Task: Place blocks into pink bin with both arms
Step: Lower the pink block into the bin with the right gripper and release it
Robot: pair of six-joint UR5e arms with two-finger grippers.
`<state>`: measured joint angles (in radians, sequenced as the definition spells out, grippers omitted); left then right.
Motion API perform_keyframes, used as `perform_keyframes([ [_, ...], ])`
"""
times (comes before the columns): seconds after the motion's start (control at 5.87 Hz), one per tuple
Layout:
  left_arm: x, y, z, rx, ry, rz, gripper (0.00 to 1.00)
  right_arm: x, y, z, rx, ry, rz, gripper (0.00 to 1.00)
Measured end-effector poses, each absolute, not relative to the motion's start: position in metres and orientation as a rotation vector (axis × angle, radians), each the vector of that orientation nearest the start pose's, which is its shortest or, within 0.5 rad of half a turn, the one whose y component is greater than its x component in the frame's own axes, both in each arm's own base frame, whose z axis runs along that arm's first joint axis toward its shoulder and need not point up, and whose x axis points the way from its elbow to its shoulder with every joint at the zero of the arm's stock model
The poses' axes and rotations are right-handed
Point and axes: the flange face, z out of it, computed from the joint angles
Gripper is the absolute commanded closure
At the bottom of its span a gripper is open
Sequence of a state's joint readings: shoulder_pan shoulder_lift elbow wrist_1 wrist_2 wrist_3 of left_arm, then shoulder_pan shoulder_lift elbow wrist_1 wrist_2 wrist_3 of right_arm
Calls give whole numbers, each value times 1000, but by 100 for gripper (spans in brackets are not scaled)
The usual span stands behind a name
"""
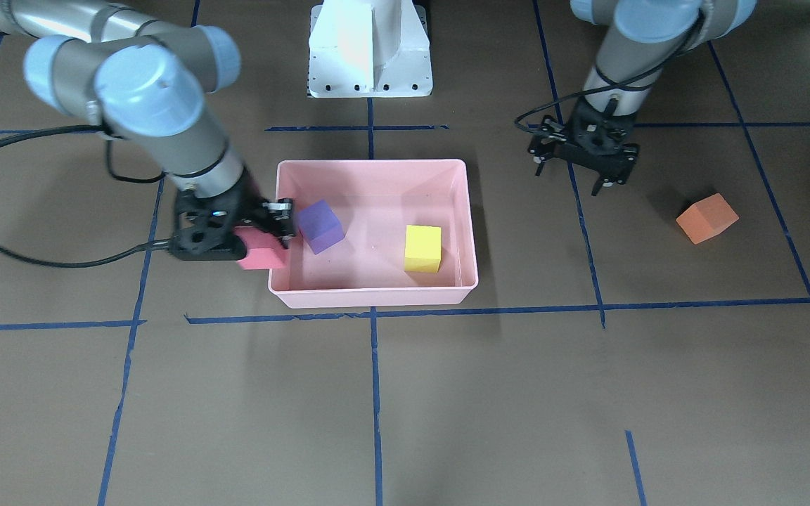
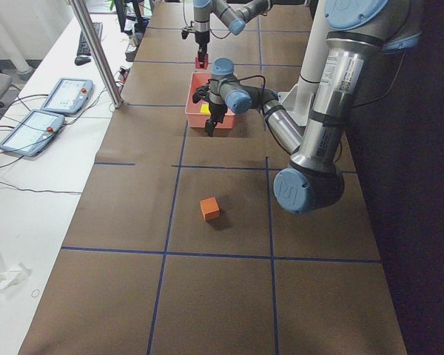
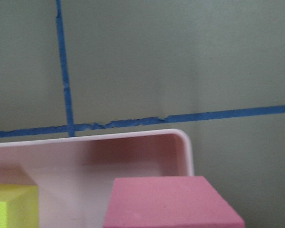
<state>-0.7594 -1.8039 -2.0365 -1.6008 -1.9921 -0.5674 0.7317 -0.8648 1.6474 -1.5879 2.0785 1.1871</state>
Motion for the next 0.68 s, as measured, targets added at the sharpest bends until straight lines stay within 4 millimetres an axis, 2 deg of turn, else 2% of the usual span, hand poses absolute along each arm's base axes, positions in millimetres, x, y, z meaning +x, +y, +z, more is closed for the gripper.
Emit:
perform_keyframes([
  [0.17, 295, -440, 346, 281, 763, 387, 0, -500, -507, 170, -30, -880, 194, 37],
  [0.34, 265, -444, 369, 257, 766, 392, 0, -544, -500, 141, -48, -862, 257, 0],
  [0.51, 241, -444, 389, 236, 766, 395, 0, -572, -495, 124, -51, -846, 294, 0],
  [0.68, 225, -439, 412, 208, 756, 383, 0, -582, -491, 118, -46, -841, 308, 0],
])
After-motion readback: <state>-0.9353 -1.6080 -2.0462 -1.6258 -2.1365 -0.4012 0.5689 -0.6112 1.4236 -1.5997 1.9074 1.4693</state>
